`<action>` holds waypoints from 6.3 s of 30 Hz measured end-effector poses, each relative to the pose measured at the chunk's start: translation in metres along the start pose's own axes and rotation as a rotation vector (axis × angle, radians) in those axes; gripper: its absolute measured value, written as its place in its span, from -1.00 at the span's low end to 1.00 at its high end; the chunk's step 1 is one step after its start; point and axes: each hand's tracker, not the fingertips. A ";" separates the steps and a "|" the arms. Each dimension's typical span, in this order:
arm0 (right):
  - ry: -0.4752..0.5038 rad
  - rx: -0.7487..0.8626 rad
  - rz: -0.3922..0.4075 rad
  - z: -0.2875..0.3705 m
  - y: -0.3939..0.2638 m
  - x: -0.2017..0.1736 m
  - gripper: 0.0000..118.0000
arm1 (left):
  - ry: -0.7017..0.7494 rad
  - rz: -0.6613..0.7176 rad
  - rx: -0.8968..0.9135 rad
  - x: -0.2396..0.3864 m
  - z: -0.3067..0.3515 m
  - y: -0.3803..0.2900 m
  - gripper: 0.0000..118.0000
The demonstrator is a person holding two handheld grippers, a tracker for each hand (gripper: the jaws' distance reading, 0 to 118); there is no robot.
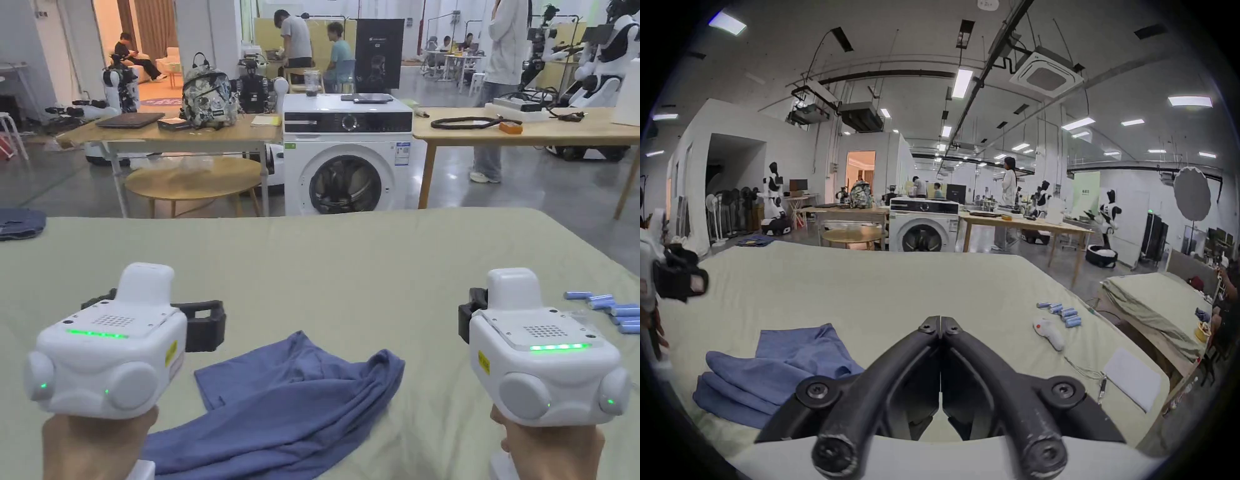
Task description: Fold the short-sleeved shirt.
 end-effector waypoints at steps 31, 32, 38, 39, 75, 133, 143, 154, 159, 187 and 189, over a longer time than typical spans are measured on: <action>0.079 0.014 0.040 0.004 0.001 -0.054 -1.00 | 0.021 0.174 -0.274 -0.070 -0.022 -0.076 1.00; 0.079 0.001 0.037 0.002 -0.002 -0.054 -1.00 | 0.011 0.202 -0.353 -0.072 -0.031 -0.089 0.98; 0.081 -0.060 0.043 -0.012 -0.024 -0.056 -1.00 | -0.047 0.296 -0.582 -0.076 -0.083 -0.155 0.96; 0.084 -0.069 0.045 -0.012 -0.026 -0.057 -1.00 | -0.091 0.333 -0.609 -0.071 -0.081 -0.157 0.88; 0.329 -0.792 0.163 -0.338 -0.037 -0.187 0.95 | -0.133 0.254 -0.598 -0.057 -0.101 -0.172 -0.97; 0.065 -0.004 -0.248 0.010 0.236 0.101 -1.00 | 0.018 0.321 0.128 -0.173 0.036 0.187 -0.97; 0.045 0.050 -0.274 0.024 0.260 0.107 -1.00 | 0.043 0.304 0.148 -0.181 0.037 0.220 -0.97; 0.033 0.080 -0.214 -0.019 0.296 0.105 -1.00 | 0.075 0.266 0.096 -0.187 -0.009 0.249 -0.97; 0.003 0.074 -0.180 -0.069 0.301 0.096 -1.00 | 0.093 0.251 0.069 -0.189 -0.061 0.257 -0.97; -0.039 -0.154 -0.031 -0.217 0.102 0.068 -1.00 | 0.123 0.182 -0.111 -0.157 -0.183 0.084 -0.97; -0.028 -0.192 -0.014 -0.204 0.078 0.067 -1.00 | 0.121 0.208 -0.128 -0.153 -0.166 0.056 -0.97</action>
